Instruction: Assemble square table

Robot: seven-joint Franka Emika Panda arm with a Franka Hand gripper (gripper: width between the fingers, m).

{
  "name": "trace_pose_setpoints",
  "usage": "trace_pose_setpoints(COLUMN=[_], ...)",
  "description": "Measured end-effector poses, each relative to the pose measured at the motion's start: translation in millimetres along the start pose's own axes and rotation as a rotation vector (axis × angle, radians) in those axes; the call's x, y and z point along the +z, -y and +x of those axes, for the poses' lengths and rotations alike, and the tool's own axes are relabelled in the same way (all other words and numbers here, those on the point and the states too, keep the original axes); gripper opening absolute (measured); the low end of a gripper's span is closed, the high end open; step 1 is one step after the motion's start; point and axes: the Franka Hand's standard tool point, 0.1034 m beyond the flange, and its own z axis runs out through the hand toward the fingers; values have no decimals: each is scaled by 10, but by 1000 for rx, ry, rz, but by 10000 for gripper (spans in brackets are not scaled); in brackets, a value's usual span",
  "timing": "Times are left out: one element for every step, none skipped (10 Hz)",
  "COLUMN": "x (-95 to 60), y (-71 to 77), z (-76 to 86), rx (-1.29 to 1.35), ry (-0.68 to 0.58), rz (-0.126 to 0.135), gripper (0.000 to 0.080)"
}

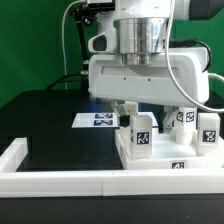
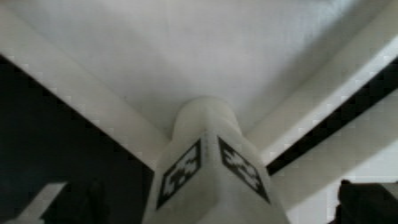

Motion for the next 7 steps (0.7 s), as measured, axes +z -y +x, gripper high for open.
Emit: trace_pose_setpoints(x=[0,-6,-14,-19,-30,-42,-44], y=[-7,-7,-5,3,21,33,33], z=[4,8,12,10,17,32,40], rx=[-112,-191,-301,-376,-471,-566,-574], ry=[0,-1,-3,-4,-8,-14,-18], rz=[0,0,-6,-8,-18,-28,-28], gripper=[649,649,649,649,649,649,649])
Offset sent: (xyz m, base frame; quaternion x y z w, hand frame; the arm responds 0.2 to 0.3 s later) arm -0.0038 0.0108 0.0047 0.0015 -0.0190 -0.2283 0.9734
